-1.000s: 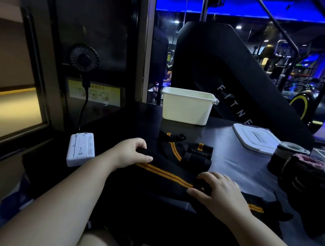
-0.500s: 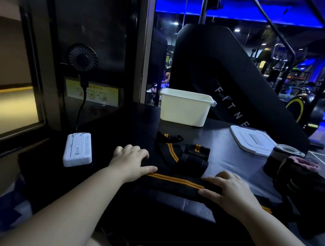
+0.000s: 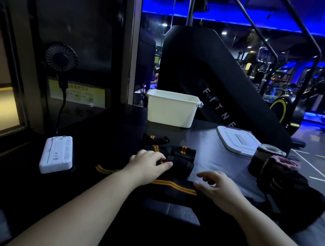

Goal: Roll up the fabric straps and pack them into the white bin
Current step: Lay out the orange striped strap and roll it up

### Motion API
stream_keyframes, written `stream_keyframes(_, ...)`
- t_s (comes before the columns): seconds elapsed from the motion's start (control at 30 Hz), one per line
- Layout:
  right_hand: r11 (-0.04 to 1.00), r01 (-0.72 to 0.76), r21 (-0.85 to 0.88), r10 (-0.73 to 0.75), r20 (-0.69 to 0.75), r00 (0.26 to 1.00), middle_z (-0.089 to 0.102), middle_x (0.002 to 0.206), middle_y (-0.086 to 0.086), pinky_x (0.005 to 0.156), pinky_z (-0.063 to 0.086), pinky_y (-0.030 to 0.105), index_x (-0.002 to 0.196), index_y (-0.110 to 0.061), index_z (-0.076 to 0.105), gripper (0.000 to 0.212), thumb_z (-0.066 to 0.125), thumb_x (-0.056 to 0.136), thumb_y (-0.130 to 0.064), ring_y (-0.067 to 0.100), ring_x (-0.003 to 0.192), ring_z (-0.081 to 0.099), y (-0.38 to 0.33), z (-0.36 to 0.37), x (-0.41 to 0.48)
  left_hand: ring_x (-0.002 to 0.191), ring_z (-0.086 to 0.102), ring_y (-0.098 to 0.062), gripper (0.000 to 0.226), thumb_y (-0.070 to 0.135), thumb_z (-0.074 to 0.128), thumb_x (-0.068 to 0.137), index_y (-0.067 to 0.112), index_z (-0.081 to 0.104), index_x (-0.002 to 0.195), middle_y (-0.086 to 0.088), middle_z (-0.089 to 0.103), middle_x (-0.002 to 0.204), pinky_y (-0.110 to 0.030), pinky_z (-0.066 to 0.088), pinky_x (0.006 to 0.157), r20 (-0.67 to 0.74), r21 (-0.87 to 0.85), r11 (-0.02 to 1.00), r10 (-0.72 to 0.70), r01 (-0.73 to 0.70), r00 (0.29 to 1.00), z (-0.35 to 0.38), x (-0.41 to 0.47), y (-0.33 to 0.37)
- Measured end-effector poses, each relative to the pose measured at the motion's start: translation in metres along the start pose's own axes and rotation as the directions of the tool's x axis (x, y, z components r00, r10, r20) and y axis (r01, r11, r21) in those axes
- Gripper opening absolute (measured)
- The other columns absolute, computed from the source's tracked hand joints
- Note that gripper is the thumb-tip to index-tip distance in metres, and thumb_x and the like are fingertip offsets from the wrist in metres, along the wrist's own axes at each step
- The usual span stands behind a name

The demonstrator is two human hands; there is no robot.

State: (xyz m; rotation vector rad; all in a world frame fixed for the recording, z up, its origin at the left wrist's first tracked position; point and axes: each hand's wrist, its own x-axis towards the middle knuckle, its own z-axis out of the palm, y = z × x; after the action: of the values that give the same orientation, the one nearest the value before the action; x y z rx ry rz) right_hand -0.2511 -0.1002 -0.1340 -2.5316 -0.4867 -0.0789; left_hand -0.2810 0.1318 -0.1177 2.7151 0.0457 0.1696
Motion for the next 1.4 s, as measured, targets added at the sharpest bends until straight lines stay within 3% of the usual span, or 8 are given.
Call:
stream_keyframes(0.13, 0.998, -0.027, 0.063, 0.028, -0.026, 0.999, 0.062, 0.104, -0.006, 0.066, 0.036, 0.005, 0.120, -0.023, 0.065, 0.033, 0.066, 0.090, -0.036, 0.005, 0.088, 0.055, -0.001, -0.004, 0.008, 0.134, 0.036, -0.029, 0.065, 0.065, 0.028, 0.096, 0.020, 0.042, 0.141, -0.004, 0.046, 0.144, -0.042, 0.028, 0.108, 0.039, -0.042, 0.988, -0.148, 0.149, 0.988, 0.014, 0.011, 0.023)
stream_keyframes(0.27, 0.975, -0.099, 0.199, 0.103, -0.009, 0.995, 0.063, 0.117, 0.003, 0.067, 0.040, 0.001, 0.128, -0.019, 0.057, 0.037, 0.063, 0.093, -0.031, 0.010, 0.095, 0.059, -0.003, -0.008, 0.017, 0.118, 0.052, -0.028, 0.044, 0.047, 0.041, 0.100, 0.017, 0.051, 0.130, -0.007, 0.056, 0.130, -0.040, 0.041, 0.103, 0.012, -0.276, 0.947, -0.170, 0.166, 0.985, 0.026, 0.031, 0.024)
stream_keyframes(0.43, 0.870, -0.217, 0.442, 0.246, -0.009, 0.969, 0.056, 0.128, 0.008, 0.099, 0.049, 0.042, 0.141, -0.024, 0.040, 0.060, 0.063, 0.089, -0.043, 0.022, 0.111, 0.061, 0.004, -0.005, 0.032, 0.119, 0.054, -0.018, 0.030, 0.024, 0.050, 0.099, 0.016, 0.052, 0.128, -0.002, 0.059, 0.128, -0.033, 0.042, 0.105, 0.052, -0.482, 0.875, 0.071, -0.037, 0.996, 0.031, 0.040, 0.031)
stream_keyframes(0.6, 0.521, -0.318, 0.792, 0.328, 0.158, 0.931, 0.054, 0.097, 0.003, 0.076, 0.055, 0.035, 0.149, -0.022, 0.021, 0.067, 0.060, 0.096, -0.028, 0.025, 0.089, 0.064, 0.004, -0.007, 0.042, 0.114, 0.060, -0.013, 0.030, 0.003, 0.047, 0.099, 0.021, 0.057, 0.120, -0.002, 0.066, 0.118, -0.026, 0.047, 0.100, 0.143, -0.684, 0.725, 0.238, -0.078, 0.961, 0.040, 0.034, 0.034)
stream_keyframes(0.9, 0.405, -0.251, 0.879, 0.350, 0.104, 0.931, 0.058, 0.098, 0.010, 0.054, 0.046, 0.020, 0.145, -0.020, 0.033, 0.072, 0.074, 0.085, -0.015, 0.014, 0.072, 0.056, 0.022, -0.008, 0.042, 0.104, 0.067, -0.017, 0.035, 0.004, 0.050, 0.094, 0.020, 0.060, 0.124, -0.004, 0.070, 0.113, -0.029, 0.052, 0.092, 0.164, -0.769, 0.639, 0.177, 0.014, 0.970, 0.044, 0.037, 0.031)
stream_keyframes(1.03, 0.404, -0.205, 0.892, 0.277, 0.095, 0.956, 0.057, 0.110, 0.013, 0.054, 0.047, 0.022, 0.131, -0.013, 0.054, 0.045, 0.067, 0.088, -0.008, 0.015, 0.065, 0.056, 0.021, -0.006, 0.039, 0.096, 0.069, -0.010, 0.020, 0.014, 0.058, 0.095, 0.022, 0.066, 0.111, 0.003, 0.073, 0.102, -0.023, 0.052, 0.084, 0.134, -0.787, 0.616, 0.199, -0.018, 0.971, 0.043, 0.036, 0.033)
stream_keyframes(1.2, 0.597, -0.092, 0.797, 0.238, -0.066, 0.969, 0.064, 0.101, 0.011, 0.074, 0.054, 0.041, 0.111, -0.028, 0.063, 0.031, 0.053, 0.094, -0.005, 0.020, 0.077, 0.063, 0.024, 0.003, 0.039, 0.097, 0.065, 0.006, 0.023, 0.026, 0.068, 0.090, 0.039, 0.061, 0.106, 0.016, 0.071, 0.102, -0.018, 0.049, 0.089, 0.051, -0.725, 0.683, 0.182, -0.089, 0.982, 0.049, 0.036, 0.031)
stream_keyframes(1.4, 0.508, -0.035, 0.860, 0.281, -0.127, 0.951, 0.059, 0.092, 0.005, 0.045, 0.045, 0.016, 0.121, -0.015, 0.059, 0.044, 0.036, 0.093, 0.011, 0.007, 0.057, 0.057, 0.025, -0.001, 0.035, 0.095, 0.065, -0.007, 0.014, 0.025, 0.070, 0.088, 0.033, 0.065, 0.098, 0.009, 0.070, 0.099, -0.025, 0.051, 0.087, -0.177, -0.648, 0.751, 0.011, -0.125, 0.984, 0.053, 0.039, 0.026)
